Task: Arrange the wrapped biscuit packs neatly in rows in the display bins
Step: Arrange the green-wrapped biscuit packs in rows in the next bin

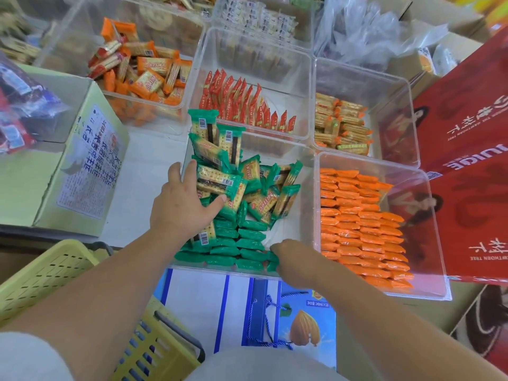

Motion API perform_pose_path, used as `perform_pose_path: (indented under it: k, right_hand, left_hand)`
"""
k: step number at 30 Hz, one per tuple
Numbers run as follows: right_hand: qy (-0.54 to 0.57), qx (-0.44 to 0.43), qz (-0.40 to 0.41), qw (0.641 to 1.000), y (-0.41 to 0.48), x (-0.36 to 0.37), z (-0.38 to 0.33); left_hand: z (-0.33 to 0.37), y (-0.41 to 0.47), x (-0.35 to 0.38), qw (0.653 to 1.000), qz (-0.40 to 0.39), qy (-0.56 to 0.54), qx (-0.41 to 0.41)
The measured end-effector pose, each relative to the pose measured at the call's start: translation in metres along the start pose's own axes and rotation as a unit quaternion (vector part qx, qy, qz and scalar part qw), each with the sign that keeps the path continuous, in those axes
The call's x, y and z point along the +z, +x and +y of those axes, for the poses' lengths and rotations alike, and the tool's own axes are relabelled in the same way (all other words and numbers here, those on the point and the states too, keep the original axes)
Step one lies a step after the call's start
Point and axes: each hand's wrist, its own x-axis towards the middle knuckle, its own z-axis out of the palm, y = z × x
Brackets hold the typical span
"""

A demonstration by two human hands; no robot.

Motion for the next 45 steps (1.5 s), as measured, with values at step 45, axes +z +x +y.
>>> perform_pose_path:
  k: [45]
  right_hand:
    - [0.151, -0.073, 0.171, 0.971, 0.079, -0.037, -0.011]
  left_hand:
    - [0.0, 0.001, 0.003, 1.0, -0.001, 0.013, -0.01]
